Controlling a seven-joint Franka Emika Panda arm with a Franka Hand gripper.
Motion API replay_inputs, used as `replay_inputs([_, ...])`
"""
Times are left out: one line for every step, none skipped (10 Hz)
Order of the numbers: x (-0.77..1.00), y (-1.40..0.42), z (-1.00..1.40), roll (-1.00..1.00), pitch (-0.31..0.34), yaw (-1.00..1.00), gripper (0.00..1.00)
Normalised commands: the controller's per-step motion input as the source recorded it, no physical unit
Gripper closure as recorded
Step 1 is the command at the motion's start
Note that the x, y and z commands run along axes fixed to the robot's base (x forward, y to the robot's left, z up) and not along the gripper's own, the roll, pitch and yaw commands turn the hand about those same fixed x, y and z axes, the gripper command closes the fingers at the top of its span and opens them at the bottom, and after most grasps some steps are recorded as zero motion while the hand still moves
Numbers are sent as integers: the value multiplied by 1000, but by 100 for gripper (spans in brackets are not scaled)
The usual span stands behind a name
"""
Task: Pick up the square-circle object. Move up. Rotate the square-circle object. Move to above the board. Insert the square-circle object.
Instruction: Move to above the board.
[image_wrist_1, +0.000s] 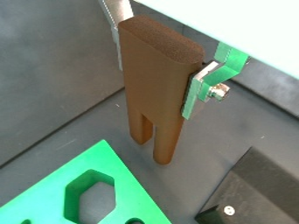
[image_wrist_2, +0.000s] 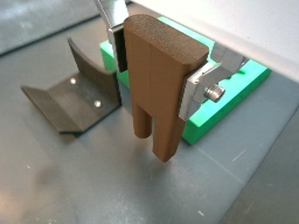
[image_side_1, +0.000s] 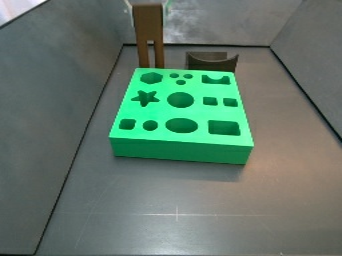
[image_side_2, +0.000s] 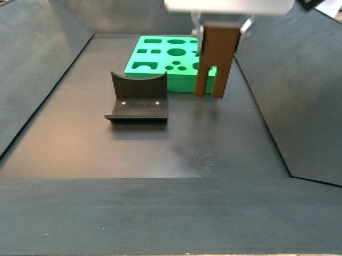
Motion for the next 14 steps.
replay_inputs([-78, -93, 1000, 188, 0, 47, 100])
replay_inputs([-73, -91, 1000, 168, 30, 39, 100])
replay_inputs([-72, -87, 1000, 150, 39, 33, 100])
replay_inputs([-68, -84, 1000, 126, 45, 31, 100])
replay_inputs([-62, -78, 1000, 116, 50, 31, 100])
replay_inputs([-54, -75, 1000, 120, 63, 35, 100])
replay_inputs([-47, -74, 1000, 123, 74, 38, 100])
replay_inputs([-39, -70, 1000, 125, 80, 40, 100])
replay_inputs([-33, -64, 1000, 121, 83, 39, 100])
replay_inputs([-26, -59, 1000, 113, 83, 39, 100])
replay_inputs([-19, -56, 1000, 110, 80, 40, 100])
replay_inputs([-14, -50, 994, 108, 80, 42, 100])
replay_inputs([-6, -34, 830, 106, 79, 42, 100])
replay_inputs([4, -20, 614, 101, 81, 43, 100])
